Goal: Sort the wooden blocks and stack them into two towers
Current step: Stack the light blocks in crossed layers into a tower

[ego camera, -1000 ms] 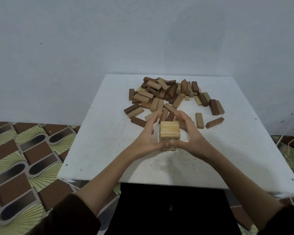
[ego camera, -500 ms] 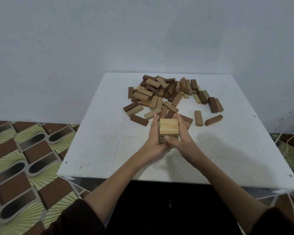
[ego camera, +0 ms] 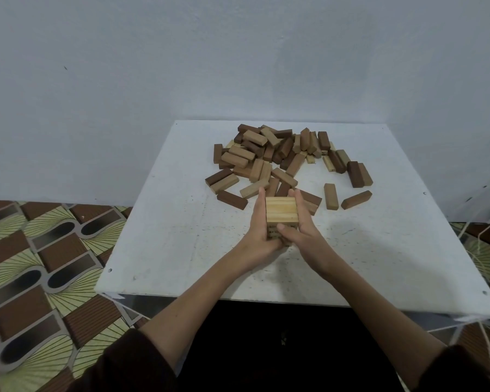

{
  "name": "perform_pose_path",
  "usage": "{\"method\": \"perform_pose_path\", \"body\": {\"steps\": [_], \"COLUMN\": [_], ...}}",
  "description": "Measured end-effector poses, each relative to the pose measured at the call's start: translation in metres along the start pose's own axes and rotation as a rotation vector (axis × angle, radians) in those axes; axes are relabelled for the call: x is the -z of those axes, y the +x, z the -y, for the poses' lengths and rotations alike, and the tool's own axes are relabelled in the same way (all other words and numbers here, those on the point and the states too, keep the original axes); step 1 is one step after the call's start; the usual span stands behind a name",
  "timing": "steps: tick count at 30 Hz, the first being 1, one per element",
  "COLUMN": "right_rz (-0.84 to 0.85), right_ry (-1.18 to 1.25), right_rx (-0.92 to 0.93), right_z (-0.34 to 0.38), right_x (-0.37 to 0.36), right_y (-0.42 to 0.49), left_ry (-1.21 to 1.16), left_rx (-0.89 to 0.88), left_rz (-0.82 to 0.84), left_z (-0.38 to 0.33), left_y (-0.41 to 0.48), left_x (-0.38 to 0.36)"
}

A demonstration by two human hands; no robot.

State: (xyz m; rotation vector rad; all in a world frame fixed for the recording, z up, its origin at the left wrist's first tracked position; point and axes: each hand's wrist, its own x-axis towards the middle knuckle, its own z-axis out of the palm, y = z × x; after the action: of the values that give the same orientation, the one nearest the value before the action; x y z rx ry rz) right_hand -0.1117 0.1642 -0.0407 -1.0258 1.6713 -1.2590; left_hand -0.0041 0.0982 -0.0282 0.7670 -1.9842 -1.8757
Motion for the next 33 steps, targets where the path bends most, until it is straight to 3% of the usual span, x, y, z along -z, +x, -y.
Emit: {"method": "perform_pose_path", "body": {"steps": [8,19,33], "right_rz": [0.035,0.087,0.106], "right_ry": [0.032,-0.255,-0.325], "right_rx": [0.018,0.201,0.309], "right_z": [-0.002,0.018,0.018], "right_x": [0.006,0.044,0.046], "right_y": [-0.001,0.002,0.011], "left_ry": [0.036,0.222,0.237], "left_rx": [-0.052,-0.148,-0.191], "left_rz": [-0.008,0.016,0.020], "left_z": [0.000,0.001,0.003], "left_y": [-0.001,0.012,0.021], "left_x": [0.001,0.039,0.044]}}
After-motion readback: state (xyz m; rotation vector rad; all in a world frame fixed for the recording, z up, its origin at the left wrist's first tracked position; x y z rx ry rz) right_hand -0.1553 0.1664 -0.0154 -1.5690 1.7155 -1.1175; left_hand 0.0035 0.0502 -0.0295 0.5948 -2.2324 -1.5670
